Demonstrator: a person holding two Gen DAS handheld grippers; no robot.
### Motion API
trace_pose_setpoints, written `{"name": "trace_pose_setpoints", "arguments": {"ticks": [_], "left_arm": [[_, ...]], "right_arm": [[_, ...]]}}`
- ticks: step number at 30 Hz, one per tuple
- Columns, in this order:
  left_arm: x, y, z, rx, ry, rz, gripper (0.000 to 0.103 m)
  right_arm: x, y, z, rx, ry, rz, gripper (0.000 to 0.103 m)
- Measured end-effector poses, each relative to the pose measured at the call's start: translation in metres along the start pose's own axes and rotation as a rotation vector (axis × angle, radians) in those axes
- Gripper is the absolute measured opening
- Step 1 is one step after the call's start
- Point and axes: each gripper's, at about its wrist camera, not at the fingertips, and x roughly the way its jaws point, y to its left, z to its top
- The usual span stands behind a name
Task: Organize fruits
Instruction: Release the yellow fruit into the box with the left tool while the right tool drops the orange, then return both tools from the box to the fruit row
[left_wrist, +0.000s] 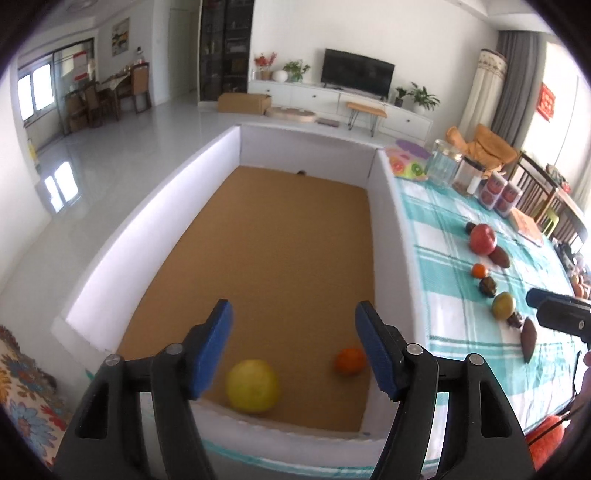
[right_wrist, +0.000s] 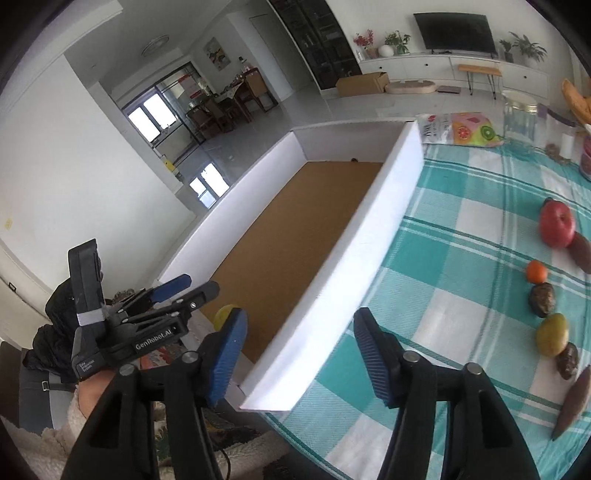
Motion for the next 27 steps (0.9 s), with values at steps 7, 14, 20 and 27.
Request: {"name": "trace_pose_setpoints", "arguments": {"ticks": [7, 14, 20, 27], "left_arm": [[0.036, -0.077, 0.009, 0.221, -0.038, -0.061, 0.075], [0.044, -0.122, -0.027, 0.379, -0.007, -0.011, 0.074], [0.002, -0.14, -0.068, 0.461, -0.085, -0.049, 0.074], [-0.011, -0.145, -0.067, 0.398, -0.182, -0.08, 0.074]], "right_arm": [[-0.092, -0.147, -0.096, 0.323, -0.065, -0.297, 0.083], [-0.129, -0.188, -0.178, 0.512, -0.142, -0.343, 0.083], [-0.117, -0.178, -0.179, 0.467, -0.173, -0.338, 0.083], [-0.106, -0.166, -0.184, 0.431, -0.198, -0.352, 0.083]]}}
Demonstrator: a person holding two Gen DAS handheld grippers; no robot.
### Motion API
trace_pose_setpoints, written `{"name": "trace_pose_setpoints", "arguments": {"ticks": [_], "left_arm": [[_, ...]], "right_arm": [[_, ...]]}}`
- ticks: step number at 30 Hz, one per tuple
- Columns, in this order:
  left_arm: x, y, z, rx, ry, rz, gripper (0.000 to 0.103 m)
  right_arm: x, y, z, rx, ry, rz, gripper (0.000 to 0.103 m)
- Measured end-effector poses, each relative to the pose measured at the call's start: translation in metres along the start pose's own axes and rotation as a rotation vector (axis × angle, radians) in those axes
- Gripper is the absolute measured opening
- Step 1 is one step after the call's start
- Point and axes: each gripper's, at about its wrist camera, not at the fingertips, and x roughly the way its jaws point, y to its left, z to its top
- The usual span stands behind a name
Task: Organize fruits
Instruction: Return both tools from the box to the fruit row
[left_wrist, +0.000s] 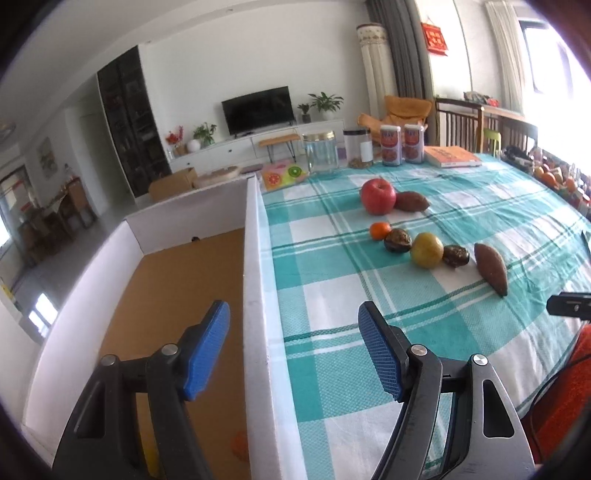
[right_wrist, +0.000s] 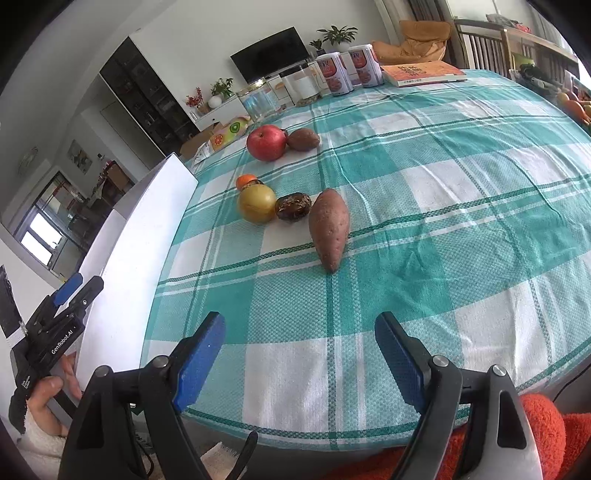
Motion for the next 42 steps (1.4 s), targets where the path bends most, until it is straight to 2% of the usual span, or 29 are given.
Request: {"name": "trace_pose_setpoints", "arguments": {"ticks": [2, 4, 7, 10, 11, 12, 13, 14, 17, 20, 25, 31, 37, 42], "left_arm": [[0.006, 0.003, 0.004, -0.035, 0.007, -0.01, 0.074], [0.01, 0.001, 0.005, -0.025, 0.036, -0.011, 0.074], [0.003, -0.007, 0.005, 0.002, 0.027, 0.042, 0.075], [-0.017, -0.021, 0.014, 0.04, -0.051, 0.097, 0.075], [-0.025, -0.026, 0.019, 0.048, -0.087, 0.086, 0.078], [-0.033, -0.032, 0.024, 0.053, -0.115, 0.057, 0.084], [-0.039, -0.041, 0.029, 0.057, -0.132, 0.011, 0.086], [-0.041, -0.049, 0.034, 0.063, -0.125, -0.041, 0.086], [-0.027, -0.082, 0.041, 0.083, -0.028, -0.168, 0.086], [0.0, -0.109, 0.037, 0.073, 0.08, -0.221, 0.086], [0.031, -0.129, 0.025, 0.052, 0.15, -0.177, 0.086], [0.046, -0.134, 0.016, 0.055, 0.175, -0.133, 0.086], [0.068, -0.135, 0.007, 0.035, 0.214, -0.123, 0.086], [0.101, -0.138, -0.009, 0.007, 0.289, -0.155, 0.086]], "right_arm": [[0.001, -0.003, 0.002, 0.007, 0.005, -0.01, 0.083], [-0.005, -0.005, 0.006, 0.002, -0.013, -0.034, 0.083], [-0.018, -0.007, 0.011, -0.026, -0.058, -0.091, 0.084], [-0.024, -0.011, 0.014, -0.049, -0.091, -0.168, 0.094], [-0.024, -0.014, 0.015, -0.046, -0.096, -0.183, 0.094], [-0.024, -0.016, 0.016, -0.039, -0.099, -0.188, 0.094], [-0.023, -0.019, 0.017, -0.031, -0.102, -0.187, 0.094], [-0.023, -0.022, 0.018, -0.026, -0.109, -0.189, 0.094], [-0.022, -0.027, 0.017, -0.034, -0.16, -0.239, 0.094], [-0.02, -0.037, 0.014, 0.0, -0.165, -0.245, 0.094], [-0.028, -0.048, 0.011, 0.049, -0.209, -0.241, 0.095], [-0.021, -0.046, 0.012, 0.045, -0.188, -0.258, 0.095], [-0.021, -0.045, 0.01, 0.037, -0.189, -0.268, 0.095], [-0.019, -0.047, 0.011, 0.038, -0.18, -0.275, 0.095]]}}
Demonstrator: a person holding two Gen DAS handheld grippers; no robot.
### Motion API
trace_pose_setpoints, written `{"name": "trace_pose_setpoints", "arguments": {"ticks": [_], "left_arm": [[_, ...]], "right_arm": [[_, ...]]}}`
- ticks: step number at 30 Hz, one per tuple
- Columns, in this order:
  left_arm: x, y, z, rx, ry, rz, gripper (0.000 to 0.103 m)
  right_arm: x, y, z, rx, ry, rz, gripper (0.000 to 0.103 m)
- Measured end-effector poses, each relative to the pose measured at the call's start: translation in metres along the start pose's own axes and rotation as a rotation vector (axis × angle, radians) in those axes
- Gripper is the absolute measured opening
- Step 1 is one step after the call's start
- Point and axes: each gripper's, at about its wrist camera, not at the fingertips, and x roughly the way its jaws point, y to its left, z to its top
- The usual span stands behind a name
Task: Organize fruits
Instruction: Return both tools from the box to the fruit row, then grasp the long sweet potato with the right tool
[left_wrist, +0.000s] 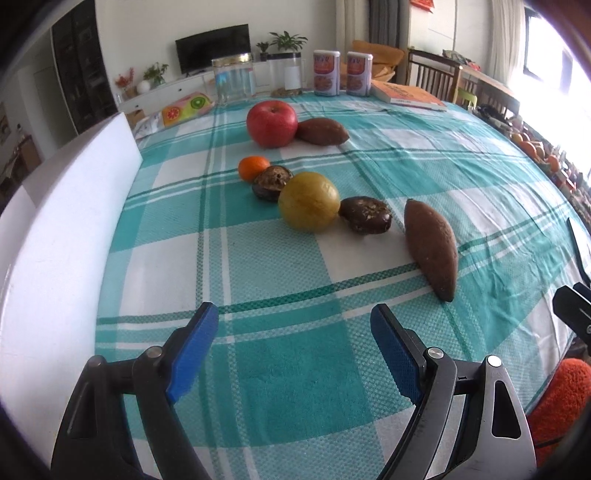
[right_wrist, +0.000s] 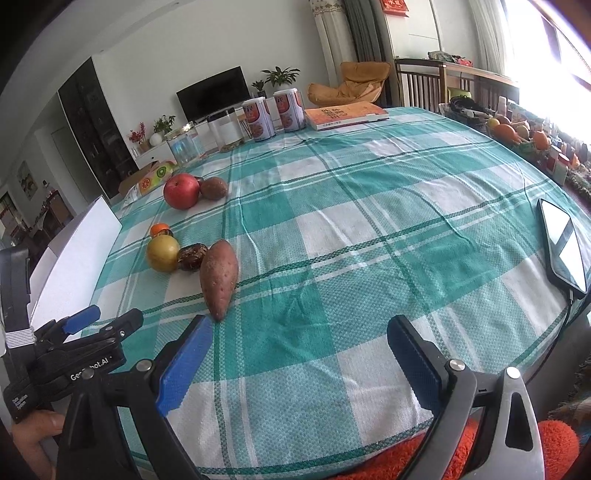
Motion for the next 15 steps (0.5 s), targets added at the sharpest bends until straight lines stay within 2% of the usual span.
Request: {"name": "trace_pose_setpoints", "arguments": {"ticks": [4, 5, 8, 11, 15], "left_arm": [[0.021, 0.01, -0.006, -0.011, 0.024, 0.014, 0.087], [0.021, 0.015, -0.007, -0.028, 0.013, -0.006, 0.088], [0.02, 0.021, -0.009, -0.043, -0.006, -0.005, 0.088], [0.019, 0.02, -0.011, -0.043, -0.017, -0.007, 0.088], [0.02, 0.021, -0.011, -0.043, -0.018, -0.008, 0.088]], "right_arm": [[0.003, -0.001, 0.0, 0.002, 0.012, -0.002, 0.095], [0.005, 0.0, 0.001, 0.0, 0.022, -0.002, 0.095], [0.019, 0.006, 0.003, -0.024, 0.095, 0.005, 0.095], [0.035, 0.018, 0.01, -0.058, 0.15, 0.063, 0.095], [0.057, 0.05, 0.03, -0.155, 0.136, 0.085, 0.089]]}}
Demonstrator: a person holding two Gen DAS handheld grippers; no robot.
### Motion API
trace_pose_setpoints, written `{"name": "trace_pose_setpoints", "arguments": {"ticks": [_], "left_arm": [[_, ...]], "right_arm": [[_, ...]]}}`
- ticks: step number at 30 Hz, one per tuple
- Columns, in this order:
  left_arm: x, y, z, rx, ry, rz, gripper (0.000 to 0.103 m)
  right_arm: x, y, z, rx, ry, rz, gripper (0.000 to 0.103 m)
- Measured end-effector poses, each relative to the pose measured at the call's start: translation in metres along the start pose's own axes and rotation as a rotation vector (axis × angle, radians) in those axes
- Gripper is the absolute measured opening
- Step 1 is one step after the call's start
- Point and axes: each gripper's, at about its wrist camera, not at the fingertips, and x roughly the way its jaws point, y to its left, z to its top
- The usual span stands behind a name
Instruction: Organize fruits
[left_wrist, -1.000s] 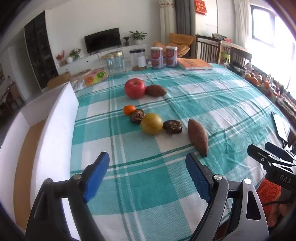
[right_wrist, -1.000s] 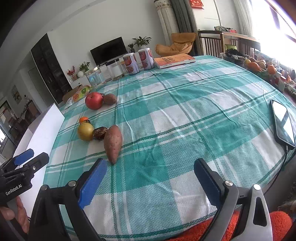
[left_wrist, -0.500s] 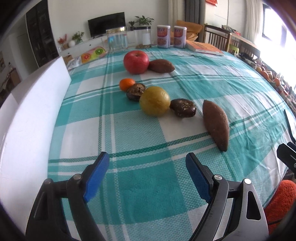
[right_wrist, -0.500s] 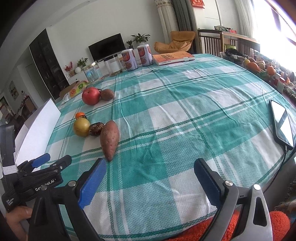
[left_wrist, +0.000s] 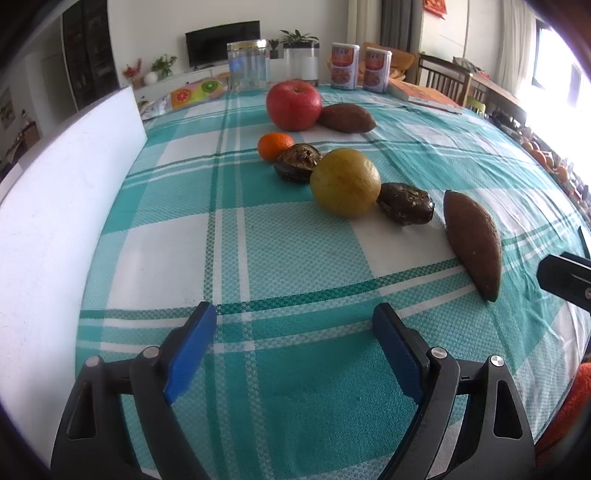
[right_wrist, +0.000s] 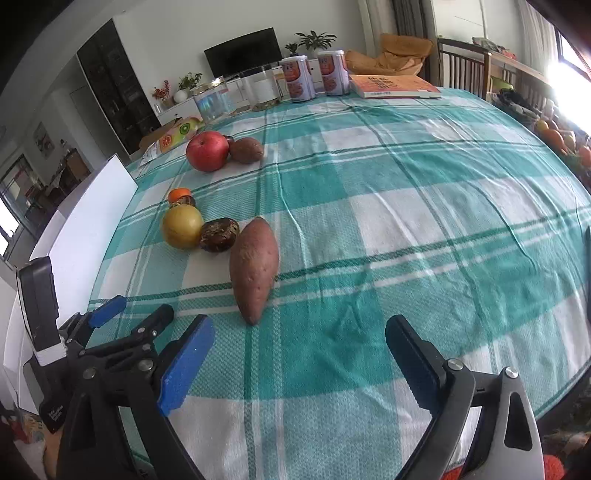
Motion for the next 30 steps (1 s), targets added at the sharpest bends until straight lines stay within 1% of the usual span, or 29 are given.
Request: {"name": "trace_pose_setpoints", "arguments": {"ticks": [1, 3, 6, 8, 10, 11, 12, 15, 19, 20, 22, 24, 29, 30], "left_arm": [[0.0, 0.0, 0.0, 0.0, 0.0, -0.001, 0.088], [0.0, 0.0, 0.0, 0.0, -0.001, -0.002, 0.088], [0.0, 0.0, 0.0, 0.0, -0.001, -0.002, 0.088], [0.0, 0.0, 0.0, 0.0, -0.001, -0.002, 0.088], [0.0, 0.0, 0.0, 0.001, -0.001, -0.002, 0.089], [0.0, 0.0, 0.0, 0.001, -0.001, -0.003, 0.089], [0.0, 0.0, 0.0, 0.001, -0.001, -0.002, 0.089], [0.0, 0.001, 0.0, 0.002, 0.0, 0.002, 0.089], [0.0, 0.001, 0.001, 0.003, 0.0, 0.003, 0.09], [0.0, 0.001, 0.001, 0.003, 0.0, 0.003, 0.09], [0.0, 0.001, 0.001, 0.003, 0.0, 0.003, 0.09], [0.0, 0.001, 0.001, 0.003, 0.0, 0.002, 0.09], [0.0, 0.001, 0.001, 0.003, 0.0, 0.001, 0.09], [0.0, 0.001, 0.001, 0.003, 0.0, 0.002, 0.09]], "right_arm": [[0.007, 0.005, 0.006, -0.016, -0.005, 0.004, 0.084], [0.024, 0.014, 0.016, -0.029, 0.007, 0.014, 0.078], [0.045, 0.02, 0.021, -0.031, 0.03, 0.018, 0.076], [0.055, 0.023, 0.021, -0.035, 0.038, 0.012, 0.066], [0.062, 0.024, 0.018, -0.04, 0.045, 0.008, 0.046], [0.062, 0.025, 0.016, -0.05, 0.031, 0.003, 0.045], [0.059, 0.026, 0.014, -0.06, 0.01, 0.0, 0.041], [0.05, 0.02, 0.009, -0.051, -0.054, -0.084, 0.041], [0.034, -0.009, 0.015, 0.035, -0.132, -0.141, 0.041], [0.034, -0.014, 0.016, 0.046, -0.129, -0.149, 0.041], [0.041, -0.023, 0.015, 0.082, -0.097, -0.13, 0.041], [0.046, -0.024, 0.014, 0.092, -0.076, -0.125, 0.041], [0.048, -0.02, 0.012, 0.08, -0.075, -0.141, 0.042], [0.047, -0.02, 0.01, 0.086, -0.073, -0.14, 0.045]]}}
